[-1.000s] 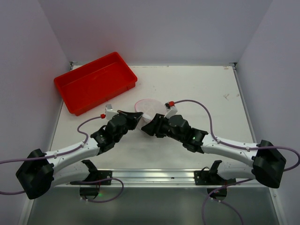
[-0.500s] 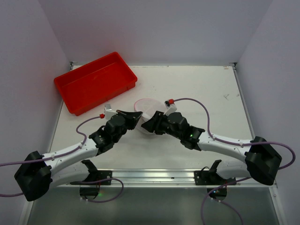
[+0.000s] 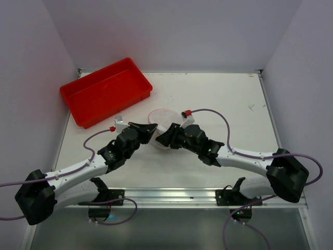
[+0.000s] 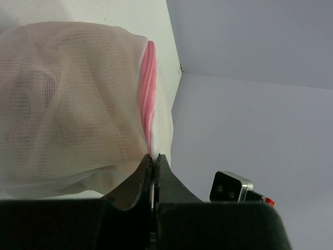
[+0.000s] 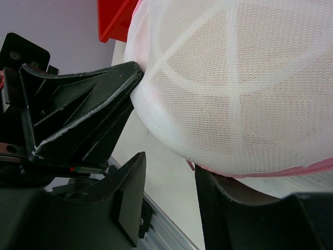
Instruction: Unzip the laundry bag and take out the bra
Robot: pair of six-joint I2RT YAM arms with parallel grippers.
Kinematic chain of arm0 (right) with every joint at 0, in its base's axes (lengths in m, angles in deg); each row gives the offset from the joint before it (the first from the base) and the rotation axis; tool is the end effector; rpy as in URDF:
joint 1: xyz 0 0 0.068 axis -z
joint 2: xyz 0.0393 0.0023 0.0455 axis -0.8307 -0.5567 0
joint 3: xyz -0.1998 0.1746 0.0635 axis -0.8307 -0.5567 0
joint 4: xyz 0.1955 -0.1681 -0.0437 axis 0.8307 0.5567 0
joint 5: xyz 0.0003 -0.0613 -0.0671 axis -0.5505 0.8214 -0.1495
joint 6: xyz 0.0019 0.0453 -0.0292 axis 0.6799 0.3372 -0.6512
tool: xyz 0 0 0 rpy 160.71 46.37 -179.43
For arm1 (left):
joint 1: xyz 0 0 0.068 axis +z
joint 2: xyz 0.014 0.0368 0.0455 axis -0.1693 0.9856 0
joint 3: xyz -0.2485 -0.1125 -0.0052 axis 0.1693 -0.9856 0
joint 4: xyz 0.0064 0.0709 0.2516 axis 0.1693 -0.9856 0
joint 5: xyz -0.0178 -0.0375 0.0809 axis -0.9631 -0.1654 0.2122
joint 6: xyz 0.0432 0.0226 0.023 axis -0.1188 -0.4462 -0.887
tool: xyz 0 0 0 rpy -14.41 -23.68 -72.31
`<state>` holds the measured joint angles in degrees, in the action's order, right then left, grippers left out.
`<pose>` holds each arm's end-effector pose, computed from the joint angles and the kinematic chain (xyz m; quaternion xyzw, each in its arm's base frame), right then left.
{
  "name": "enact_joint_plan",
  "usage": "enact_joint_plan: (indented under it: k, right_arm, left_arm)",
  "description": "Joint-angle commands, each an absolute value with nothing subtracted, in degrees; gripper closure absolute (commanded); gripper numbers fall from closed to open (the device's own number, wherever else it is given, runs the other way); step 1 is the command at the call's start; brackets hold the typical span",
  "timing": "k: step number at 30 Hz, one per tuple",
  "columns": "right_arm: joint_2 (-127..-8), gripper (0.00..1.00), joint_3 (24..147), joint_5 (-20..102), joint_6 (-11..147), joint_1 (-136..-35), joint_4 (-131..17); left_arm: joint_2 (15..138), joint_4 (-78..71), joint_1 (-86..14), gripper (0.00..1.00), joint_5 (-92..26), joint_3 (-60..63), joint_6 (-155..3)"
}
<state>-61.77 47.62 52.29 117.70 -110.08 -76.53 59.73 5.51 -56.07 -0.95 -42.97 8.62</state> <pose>0.1716 0.2319 0.2305 0.0363 0.8133 0.4625 0.3512 0.1654 -0.1524 0.2303 -0.4463 0.6731 -0.4815 0.3404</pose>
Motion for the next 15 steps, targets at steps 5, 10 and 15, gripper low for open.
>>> enact_joint_plan:
  k: [5, 10, 15]
  right_arm:
    - [-61.66, 0.59, 48.65, 53.9, 116.62, -109.17, -81.58]
    - [-61.48, 0.61, 48.82, 55.3, 116.45, -109.08, -82.02]
    - [-62.27, 0.68, 49.17, 54.87, 116.36, -108.73, -82.02]
  left_arm:
    - [58.44, 6.54, -56.5, 1.0, 1.38, -43.33, 7.91]
    - [57.92, 6.37, -56.5, 1.0, 1.56, -43.6, 7.74]
    - [57.65, 6.81, -56.5, 1.0, 0.77, -44.3, 7.56]
